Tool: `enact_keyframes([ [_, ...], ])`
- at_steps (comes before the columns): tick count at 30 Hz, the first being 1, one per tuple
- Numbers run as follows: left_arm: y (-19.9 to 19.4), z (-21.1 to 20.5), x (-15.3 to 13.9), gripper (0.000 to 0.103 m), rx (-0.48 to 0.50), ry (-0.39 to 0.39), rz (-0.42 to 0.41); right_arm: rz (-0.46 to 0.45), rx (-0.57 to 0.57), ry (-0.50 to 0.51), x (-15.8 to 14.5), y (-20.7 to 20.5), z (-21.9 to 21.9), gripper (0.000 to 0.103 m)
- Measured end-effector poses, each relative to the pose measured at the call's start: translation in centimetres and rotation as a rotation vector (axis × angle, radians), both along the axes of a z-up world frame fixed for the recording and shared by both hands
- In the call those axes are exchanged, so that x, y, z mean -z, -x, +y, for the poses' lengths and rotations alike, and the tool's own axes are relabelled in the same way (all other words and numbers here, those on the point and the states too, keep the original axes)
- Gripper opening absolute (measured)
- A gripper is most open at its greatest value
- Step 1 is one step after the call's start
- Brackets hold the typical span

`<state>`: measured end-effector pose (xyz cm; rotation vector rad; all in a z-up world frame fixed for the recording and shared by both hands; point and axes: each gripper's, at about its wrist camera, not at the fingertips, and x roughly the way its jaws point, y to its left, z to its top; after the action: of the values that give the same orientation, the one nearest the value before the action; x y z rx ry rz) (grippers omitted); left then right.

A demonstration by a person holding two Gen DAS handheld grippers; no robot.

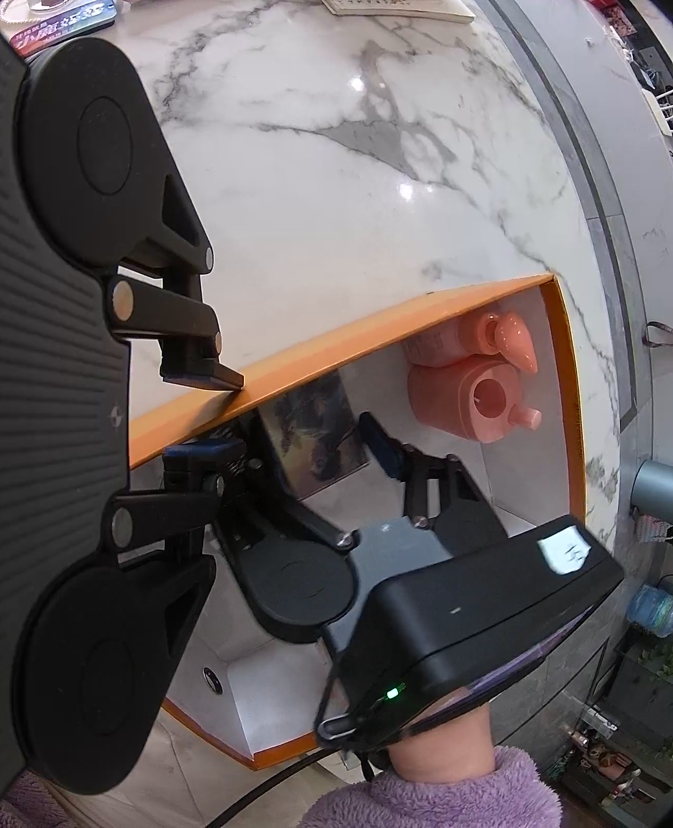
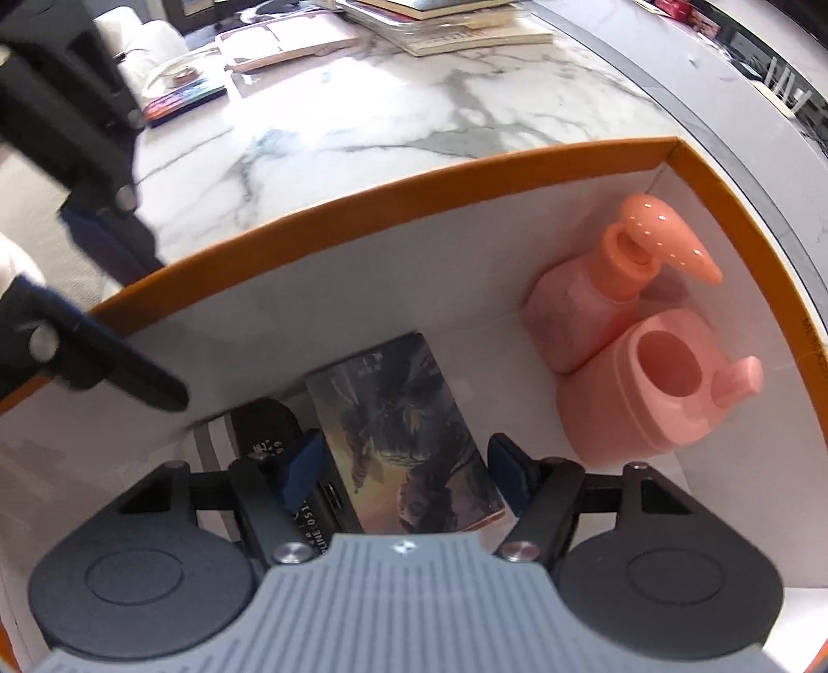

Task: Organize rigid objects
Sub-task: 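Open both tools, releasing the card box and plaid case in the box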

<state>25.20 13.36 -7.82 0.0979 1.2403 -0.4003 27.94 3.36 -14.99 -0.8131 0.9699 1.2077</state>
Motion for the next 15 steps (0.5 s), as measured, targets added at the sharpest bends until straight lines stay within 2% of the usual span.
enact_keyframes([
  [4,0.1,-0.1,0.1,0.024,-0.012,-0.006,-0.005,-0.001,-0.04,0.026,0.3,0.9,0.0,0.065],
  [8,0.5,-0.4,-0.5,0.026,-0.02,-0.006,-0.027,-0.032,-0.015,0.037,-0.2,1.5,-0.1,0.066],
  [11,1.2,-0.7,-1.5,0.027,-0.014,-0.015,-0.073,-0.049,0.017,-0.003,-2.2,2.0,-1.1,0.066],
  [15,2.5,-1.5,-3.1,0.028,-0.007,-0.048,-0.16,-0.047,0.125,-0.08,-5.8,2.8,-3.9,0.067],
])
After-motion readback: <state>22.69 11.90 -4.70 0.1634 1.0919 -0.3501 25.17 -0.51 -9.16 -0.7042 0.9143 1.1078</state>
